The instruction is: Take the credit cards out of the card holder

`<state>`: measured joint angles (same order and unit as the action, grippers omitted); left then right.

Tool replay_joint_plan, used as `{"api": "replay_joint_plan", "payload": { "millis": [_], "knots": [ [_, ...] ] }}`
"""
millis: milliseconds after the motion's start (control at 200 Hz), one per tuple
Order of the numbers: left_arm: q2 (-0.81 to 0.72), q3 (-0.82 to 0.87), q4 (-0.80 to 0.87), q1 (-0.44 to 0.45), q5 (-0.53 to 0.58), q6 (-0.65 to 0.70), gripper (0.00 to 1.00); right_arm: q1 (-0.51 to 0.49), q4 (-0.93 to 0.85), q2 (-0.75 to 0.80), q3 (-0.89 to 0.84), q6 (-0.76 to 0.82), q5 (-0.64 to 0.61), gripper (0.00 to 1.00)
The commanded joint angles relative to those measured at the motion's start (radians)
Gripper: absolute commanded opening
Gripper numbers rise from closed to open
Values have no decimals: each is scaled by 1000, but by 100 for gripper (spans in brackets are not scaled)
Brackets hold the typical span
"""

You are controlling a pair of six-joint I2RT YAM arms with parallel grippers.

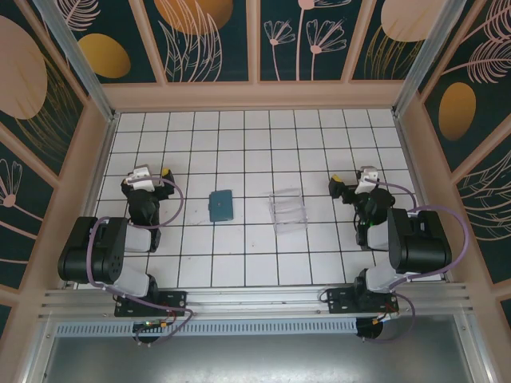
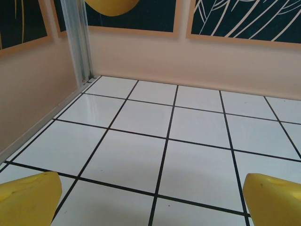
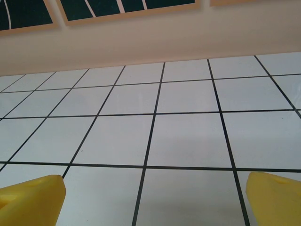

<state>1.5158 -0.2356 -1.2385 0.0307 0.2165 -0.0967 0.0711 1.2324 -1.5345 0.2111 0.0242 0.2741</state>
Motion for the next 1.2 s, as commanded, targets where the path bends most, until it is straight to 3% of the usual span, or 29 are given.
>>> {"api": "replay_joint_plan", "payload": {
  "millis": [0, 1021, 1126, 1191],
  "knots": [
    [4, 4, -44, -8, -9, 12, 99, 7, 53, 3, -1, 19, 30, 99],
    [2, 8, -49, -8, -9, 12, 99, 12, 51, 1, 1, 12, 35, 99],
    [-32, -8, 10, -8, -15, 18, 99, -24, -39, 36, 39, -1, -121, 99],
    [-84, -49, 125, -6, -13, 19, 98, -29, -159, 69, 81, 5, -120, 99]
  ]
}}
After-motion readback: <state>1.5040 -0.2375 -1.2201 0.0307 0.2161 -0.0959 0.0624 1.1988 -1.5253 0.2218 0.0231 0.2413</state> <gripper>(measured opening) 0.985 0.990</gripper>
